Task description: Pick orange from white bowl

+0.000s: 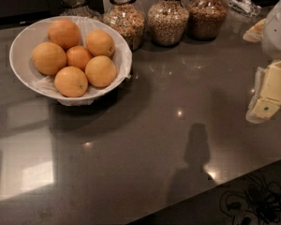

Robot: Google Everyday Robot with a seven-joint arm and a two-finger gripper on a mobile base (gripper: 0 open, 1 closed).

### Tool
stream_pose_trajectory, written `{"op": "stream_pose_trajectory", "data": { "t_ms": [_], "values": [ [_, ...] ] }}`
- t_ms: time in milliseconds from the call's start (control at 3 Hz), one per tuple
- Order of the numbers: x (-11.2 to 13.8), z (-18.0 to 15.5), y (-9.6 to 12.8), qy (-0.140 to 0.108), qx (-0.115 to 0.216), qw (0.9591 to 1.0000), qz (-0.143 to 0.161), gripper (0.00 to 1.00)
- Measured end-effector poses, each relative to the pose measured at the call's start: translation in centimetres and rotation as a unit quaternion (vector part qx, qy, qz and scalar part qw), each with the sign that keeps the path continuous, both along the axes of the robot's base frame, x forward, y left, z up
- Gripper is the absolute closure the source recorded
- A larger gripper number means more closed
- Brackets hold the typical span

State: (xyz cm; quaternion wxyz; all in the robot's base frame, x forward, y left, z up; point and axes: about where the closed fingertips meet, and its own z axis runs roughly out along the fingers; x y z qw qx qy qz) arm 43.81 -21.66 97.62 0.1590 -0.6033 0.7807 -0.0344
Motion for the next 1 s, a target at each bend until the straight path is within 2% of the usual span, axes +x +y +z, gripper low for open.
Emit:
{"op": "stream_pose_trajectory", "data": {
  "t_ms": [333,667,1000],
  "values": [
    [0.0,0.0,0.0,0.000,0.000,1.0000,0.000,0.00],
    [2.2,-0.1,1.3,-0.012,-0.007,0.9996,0.027,0.00],
    [5.2,0.1,3.8,-0.023,0.001,0.9978,0.063,0.00]
  ]
}}
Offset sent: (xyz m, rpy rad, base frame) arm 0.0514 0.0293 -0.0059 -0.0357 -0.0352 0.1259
